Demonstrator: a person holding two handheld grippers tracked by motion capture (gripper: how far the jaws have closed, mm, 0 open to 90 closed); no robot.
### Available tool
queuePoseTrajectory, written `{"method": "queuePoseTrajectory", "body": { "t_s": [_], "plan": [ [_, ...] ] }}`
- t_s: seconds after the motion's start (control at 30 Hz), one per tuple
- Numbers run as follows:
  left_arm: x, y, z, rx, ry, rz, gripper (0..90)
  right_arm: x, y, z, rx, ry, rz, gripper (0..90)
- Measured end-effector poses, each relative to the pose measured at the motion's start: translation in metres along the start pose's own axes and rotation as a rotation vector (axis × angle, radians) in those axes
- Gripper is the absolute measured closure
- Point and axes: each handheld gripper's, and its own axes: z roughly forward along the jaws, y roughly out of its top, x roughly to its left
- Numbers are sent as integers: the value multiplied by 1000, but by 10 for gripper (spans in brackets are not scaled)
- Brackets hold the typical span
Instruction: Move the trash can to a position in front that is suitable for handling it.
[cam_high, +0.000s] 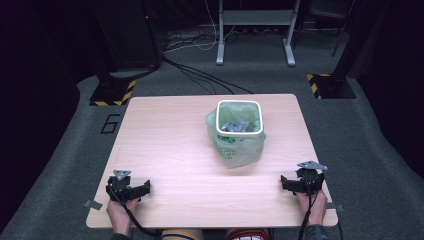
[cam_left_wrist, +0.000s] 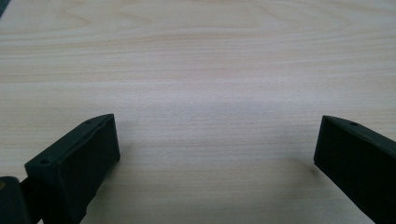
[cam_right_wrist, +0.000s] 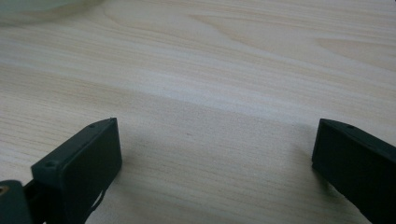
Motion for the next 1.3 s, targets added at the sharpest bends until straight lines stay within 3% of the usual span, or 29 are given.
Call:
{"method": "queuePoseTrajectory", "body": {
  "t_s": [0.4, 0.9, 1.3],
  "plan": [
    [-19, 10, 4, 44, -62, 55, 7, 0, 0, 0, 0, 1, -1, 3],
    [-36, 29, 5, 50, -112, 109, 19, 0, 0, 0, 1, 11, -8, 4],
    [-61, 49, 8, 51, -163, 145, 20, 0, 0, 0, -1, 12, -8, 9]
  ]
}}
